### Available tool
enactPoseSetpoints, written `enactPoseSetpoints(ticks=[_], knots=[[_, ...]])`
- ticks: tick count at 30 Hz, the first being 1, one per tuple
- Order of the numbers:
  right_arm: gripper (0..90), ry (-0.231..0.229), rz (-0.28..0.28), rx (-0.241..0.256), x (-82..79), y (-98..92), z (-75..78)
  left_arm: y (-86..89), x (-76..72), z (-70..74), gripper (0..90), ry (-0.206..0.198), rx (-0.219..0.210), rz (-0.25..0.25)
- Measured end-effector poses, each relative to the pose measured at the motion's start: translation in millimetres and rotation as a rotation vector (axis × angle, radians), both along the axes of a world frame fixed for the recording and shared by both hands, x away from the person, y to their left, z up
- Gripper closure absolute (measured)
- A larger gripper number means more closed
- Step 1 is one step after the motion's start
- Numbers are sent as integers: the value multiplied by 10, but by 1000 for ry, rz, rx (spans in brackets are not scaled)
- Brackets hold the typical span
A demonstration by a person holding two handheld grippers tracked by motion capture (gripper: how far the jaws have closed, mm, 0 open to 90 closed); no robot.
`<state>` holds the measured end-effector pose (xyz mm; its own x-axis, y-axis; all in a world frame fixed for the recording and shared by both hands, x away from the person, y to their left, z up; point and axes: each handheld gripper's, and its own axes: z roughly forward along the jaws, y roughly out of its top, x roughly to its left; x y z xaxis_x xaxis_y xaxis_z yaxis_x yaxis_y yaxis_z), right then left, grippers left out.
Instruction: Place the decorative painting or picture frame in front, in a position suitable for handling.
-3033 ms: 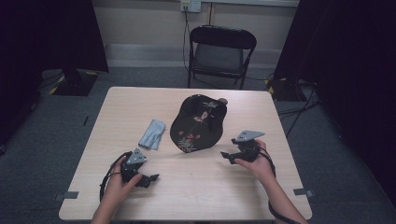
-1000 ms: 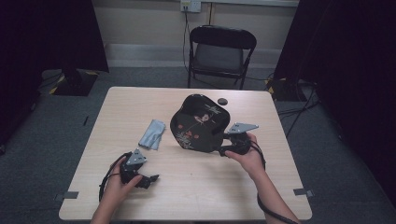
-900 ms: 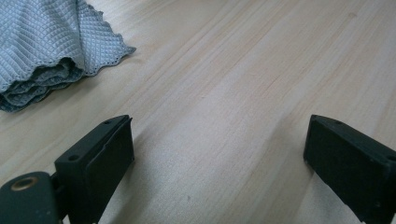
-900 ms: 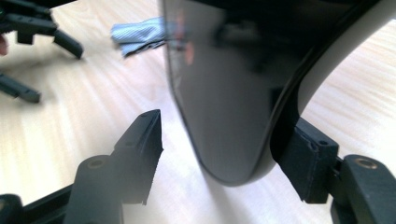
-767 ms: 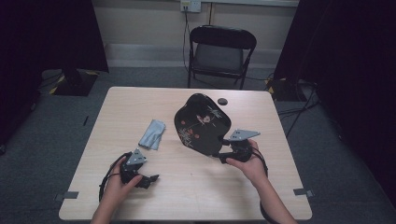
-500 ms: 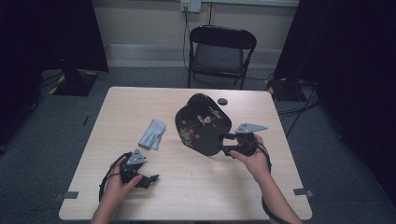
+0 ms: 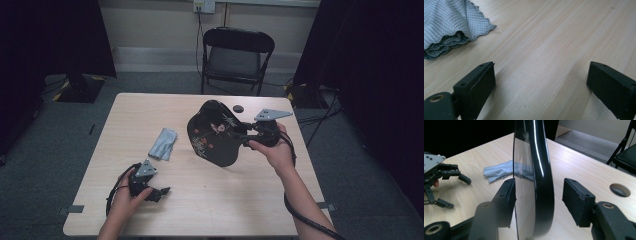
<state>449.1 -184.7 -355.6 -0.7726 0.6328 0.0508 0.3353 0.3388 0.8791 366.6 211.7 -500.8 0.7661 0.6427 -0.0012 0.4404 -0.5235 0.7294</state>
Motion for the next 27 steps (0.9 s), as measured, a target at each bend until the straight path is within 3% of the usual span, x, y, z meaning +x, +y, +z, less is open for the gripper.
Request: enactPoseSetpoints(ticks=[6,15,21,24,27], knots=[[485,-2,19,3,75,86,60,0,0,0,80,0,0,0],[502,35,54,-11,192,188,183,-1,-1,0,79,1,-1,1],[623,36,80,-5,233,308,285,-4,-3,-2,79,1,-6,5],[636,64,65,27,262,356,312,-2,-2,-1,79,-3,-3,5],[647,77,54,20,304,397,321,-2,-2,-1,79,-2,-3,5]])
